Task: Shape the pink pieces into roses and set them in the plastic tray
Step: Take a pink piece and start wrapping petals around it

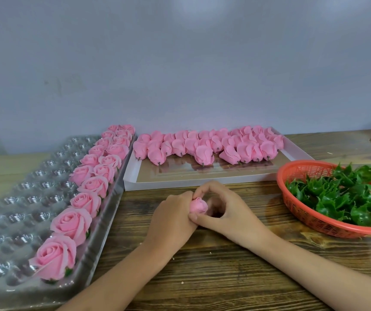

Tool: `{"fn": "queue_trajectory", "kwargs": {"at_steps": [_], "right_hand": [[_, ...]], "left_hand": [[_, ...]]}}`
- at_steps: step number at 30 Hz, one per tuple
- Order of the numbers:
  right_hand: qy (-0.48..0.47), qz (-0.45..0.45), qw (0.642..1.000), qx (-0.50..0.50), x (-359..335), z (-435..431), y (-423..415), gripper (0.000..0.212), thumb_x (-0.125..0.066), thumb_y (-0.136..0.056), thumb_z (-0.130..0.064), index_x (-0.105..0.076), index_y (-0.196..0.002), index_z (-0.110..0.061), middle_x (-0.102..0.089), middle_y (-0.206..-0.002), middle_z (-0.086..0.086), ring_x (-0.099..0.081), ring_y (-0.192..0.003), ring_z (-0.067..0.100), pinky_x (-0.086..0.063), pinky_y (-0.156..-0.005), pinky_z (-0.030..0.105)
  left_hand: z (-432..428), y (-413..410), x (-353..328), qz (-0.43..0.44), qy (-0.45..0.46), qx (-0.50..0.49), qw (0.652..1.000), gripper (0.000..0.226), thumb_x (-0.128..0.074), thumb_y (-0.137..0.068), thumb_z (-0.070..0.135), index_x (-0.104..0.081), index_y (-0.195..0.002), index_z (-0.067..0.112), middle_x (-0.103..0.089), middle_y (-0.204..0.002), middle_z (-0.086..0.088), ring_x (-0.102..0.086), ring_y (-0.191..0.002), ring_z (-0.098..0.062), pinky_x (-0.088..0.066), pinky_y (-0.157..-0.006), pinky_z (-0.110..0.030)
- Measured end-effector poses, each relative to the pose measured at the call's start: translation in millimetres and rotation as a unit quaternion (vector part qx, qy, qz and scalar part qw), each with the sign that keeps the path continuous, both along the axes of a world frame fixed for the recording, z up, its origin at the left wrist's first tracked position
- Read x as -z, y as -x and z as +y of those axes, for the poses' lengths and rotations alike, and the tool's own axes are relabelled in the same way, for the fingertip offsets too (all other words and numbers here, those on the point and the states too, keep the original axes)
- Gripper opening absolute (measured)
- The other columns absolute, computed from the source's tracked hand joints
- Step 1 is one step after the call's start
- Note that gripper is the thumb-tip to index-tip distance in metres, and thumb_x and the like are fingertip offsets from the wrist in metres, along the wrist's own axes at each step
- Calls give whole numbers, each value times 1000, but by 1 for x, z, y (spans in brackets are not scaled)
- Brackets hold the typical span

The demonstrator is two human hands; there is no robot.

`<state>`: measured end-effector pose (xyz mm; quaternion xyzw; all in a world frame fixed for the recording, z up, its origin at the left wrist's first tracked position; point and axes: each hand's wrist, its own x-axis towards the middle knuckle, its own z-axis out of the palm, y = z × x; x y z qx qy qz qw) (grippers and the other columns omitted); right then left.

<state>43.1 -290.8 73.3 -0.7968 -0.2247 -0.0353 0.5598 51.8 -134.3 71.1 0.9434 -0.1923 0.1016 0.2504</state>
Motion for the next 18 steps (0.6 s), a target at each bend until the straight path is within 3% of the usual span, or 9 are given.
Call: {"fn": "queue_trajectory", "kwargs": {"at_steps": [3, 7, 9, 11, 14, 18], "right_hand": [[-12, 22, 1000, -3, 0, -2, -3, 20, -78, -82, -10, -63, -95, -16, -62, -74, -25, -57, -62, 2, -42, -63, 13], [-48, 30, 998, 4, -1, -3, -6, 8, -71, -89, -7, -64, -91, -9, -73, -77, -7, -63, -72, 21, -49, -75, 33], [-53, 29, 998, 4, 0, -4, -6, 6, -70, -90, -6, -64, -90, -8, -74, -76, -4, -63, -72, 20, -48, -76, 33], [-54, 25, 998, 3, 1, -4, -6, 7, -70, -89, -5, -65, -89, -10, -74, -74, -5, -65, -70, 16, -49, -74, 31], [-50, -3, 999, 2, 2, -7, -5, 13, -73, -86, -3, -69, -87, -16, -74, -82, -1, -69, -79, 24, -55, -78, 37], [-36, -66, 997, -3, 3, -7, -2, 21, -74, -83, 0, -71, -89, -20, -66, -95, -7, -64, -94, 18, -54, -85, 28]], "left_hand": [[-3, -4, -3, 14, -13, 8, 1000, 12, -56, -92, 36, -59, -94, 24, -62, -79, 9, -58, -71, -7, -41, -60, -19], [-9, -16, -7, 33, -53, 18, 998, 16, -50, -93, 35, -57, -84, 24, -59, -72, 8, -57, -66, -8, -39, -55, -22], [-10, -17, -5, 20, -53, 11, 998, 20, -49, -94, 39, -59, -87, 24, -60, -73, 8, -57, -65, -7, -42, -55, -23], [-9, -14, 0, 1, -41, 9, 999, 23, -48, -94, 43, -61, -90, 25, -61, -74, 10, -57, -65, -5, -45, -57, -23], [-7, -11, 4, -10, 6, 12, 1000, 19, -53, -92, 42, -63, -90, 27, -62, -73, 11, -58, -65, -3, -42, -54, -19], [-6, -12, 2, 31, 70, 40, 996, 3, -64, -85, 31, -64, -87, 30, -62, -73, 14, -60, -70, -1, -42, -58, -16]]}}
